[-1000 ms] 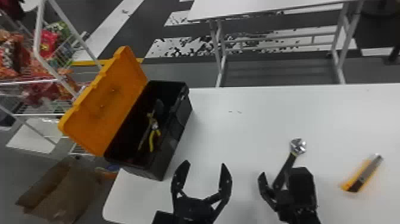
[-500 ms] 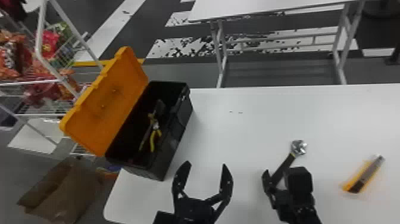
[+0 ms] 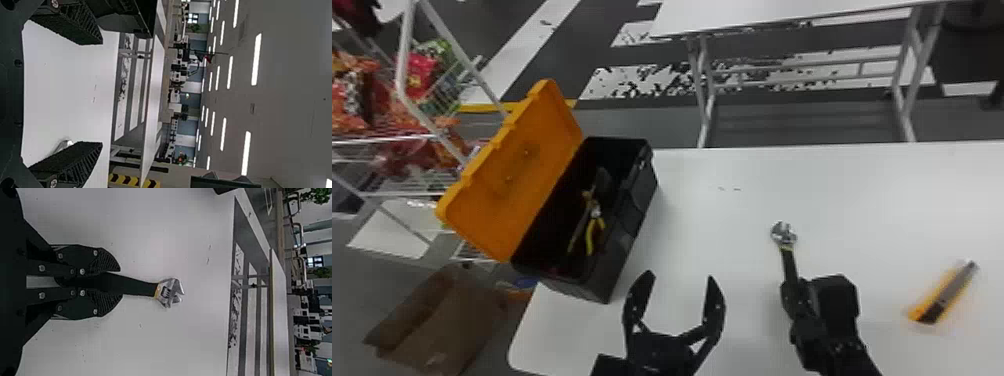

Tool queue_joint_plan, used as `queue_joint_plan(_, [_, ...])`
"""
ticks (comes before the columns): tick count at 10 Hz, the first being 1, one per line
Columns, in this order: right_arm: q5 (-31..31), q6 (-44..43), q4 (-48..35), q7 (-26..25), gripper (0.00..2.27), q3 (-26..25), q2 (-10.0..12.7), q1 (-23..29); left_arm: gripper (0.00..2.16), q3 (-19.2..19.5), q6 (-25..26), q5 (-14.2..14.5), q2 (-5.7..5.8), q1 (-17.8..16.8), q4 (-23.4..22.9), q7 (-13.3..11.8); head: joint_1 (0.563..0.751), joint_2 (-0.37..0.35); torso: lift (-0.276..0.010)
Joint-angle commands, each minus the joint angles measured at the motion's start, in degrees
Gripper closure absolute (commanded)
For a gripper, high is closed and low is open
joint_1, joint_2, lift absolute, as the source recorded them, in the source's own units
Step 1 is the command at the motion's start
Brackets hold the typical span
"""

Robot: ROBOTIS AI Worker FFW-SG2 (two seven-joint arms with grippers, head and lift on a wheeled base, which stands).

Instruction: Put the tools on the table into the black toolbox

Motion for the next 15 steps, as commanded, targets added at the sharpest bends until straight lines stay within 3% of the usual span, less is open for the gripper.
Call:
queue_joint_plan(1, [0.85, 1.5, -0.87, 1.45, 2.24, -1.52, 0.03, 1.03, 0.08, -0.01, 0.0, 0.19, 0.09, 0.07, 0.01, 0.0, 0.695, 0.331, -0.075])
queue_joint_plan(5, [2.26, 0.8, -7.9, 3.21, 2.24, -4.24, 0.03, 4.72, 0.08, -0.45, -0.18, 0.1, 0.26, 0.16, -0.51, 0.0, 0.695, 0.299, -0.075])
queue_joint_plan(11, [3.4, -0.26, -13.88, 4.61, 2.24, -4.24, 0.03, 7.53, 0.08, -0.36, 1.93, -0.16, 0.44, 0.33, -3.5, -0.44, 0.695, 0.287, -0.075])
queue_joint_plan(12, [3.93, -1.49, -14.58, 5.23, 2.24, -4.15, 0.03, 8.24, 0.08, -0.45, 2.11, -0.16, 0.44, 0.25, -4.21, -0.96, 0.695, 0.285, -0.075])
queue_joint_plan(15, [4.45, -6.59, -16.78, 8.57, 2.24, -4.24, 0.03, 11.31, 0.07, 0.17, 4.39, 0.89, 0.26, -0.11, -6.14, -6.94, 0.695, 0.27, -0.075])
